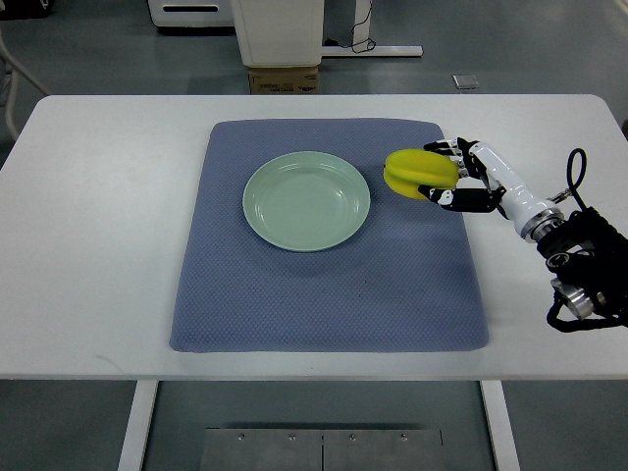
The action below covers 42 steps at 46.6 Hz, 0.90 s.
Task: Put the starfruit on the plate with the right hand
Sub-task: 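Lift the starfruit with the right hand, raising it away from the mat, then carry the starfruit with the right hand over the green plate and lower it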
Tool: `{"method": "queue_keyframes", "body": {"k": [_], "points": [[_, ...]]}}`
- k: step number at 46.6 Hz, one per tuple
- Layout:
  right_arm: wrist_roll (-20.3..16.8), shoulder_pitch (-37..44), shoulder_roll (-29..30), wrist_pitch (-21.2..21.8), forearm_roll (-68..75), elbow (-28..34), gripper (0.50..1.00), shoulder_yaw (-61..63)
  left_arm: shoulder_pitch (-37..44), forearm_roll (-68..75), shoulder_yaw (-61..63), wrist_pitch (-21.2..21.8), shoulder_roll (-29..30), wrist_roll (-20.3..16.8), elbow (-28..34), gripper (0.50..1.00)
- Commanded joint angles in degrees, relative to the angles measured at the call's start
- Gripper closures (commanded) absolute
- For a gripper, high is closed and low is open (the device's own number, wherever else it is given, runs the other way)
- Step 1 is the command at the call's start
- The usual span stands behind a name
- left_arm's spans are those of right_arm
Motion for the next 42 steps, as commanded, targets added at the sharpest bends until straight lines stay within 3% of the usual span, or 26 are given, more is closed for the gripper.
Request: {"method": "queue_keyframes", "body": {"k": [1,21,35,42], "points": [[-0.02,1.18,-1.32,0.66,-0.01,0.02,1.000,0.10,0.00,0.00,0.00,0.00,0.00,-0.07,0.00,0.500],[-0.11,10.50,-8.88,9.18,2.19,0.02,1.000,0.19,0.00,0.00,0.00,0.00,0.00,-0.07,0.00,0.500],[-0.02,10.68,-8.09,10.15,2.19,0.02,1.000,0.19,0.00,0.00,0.00,0.00,0.00,-0.07,0.00,0.500],[-0.19,10.68,-4.84,9.89,2.27,0.02,1.000,0.19,0.00,0.00,0.00,0.00,0.00,0.02,0.00,0.500]]}}
